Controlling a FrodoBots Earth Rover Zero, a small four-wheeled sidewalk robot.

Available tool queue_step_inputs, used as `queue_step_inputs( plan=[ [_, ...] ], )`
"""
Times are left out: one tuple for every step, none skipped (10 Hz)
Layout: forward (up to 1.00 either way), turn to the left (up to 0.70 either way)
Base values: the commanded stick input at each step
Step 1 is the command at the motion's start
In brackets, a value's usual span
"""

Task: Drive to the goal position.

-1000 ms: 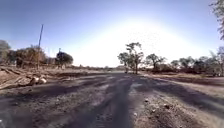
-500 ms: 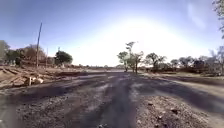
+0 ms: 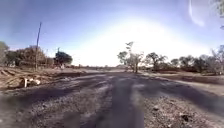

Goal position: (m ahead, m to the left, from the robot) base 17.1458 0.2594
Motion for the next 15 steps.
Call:
queue_step_inputs(
  plan=[
    [0.5,0.0],
    [0.5,0.0],
    [0.5,0.0],
    [0.5,0.0],
    [0.5,0.0],
    [0.5,0.0],
    [0.5,0.0],
    [0.5,0.0],
    [0.5,0.0],
    [0.5,0.0],
    [0.5,0.0],
    [0.5,0.0],
    [0.5,0.0],
    [0.5,0.0],
    [0.5,0.0]
  ],
)
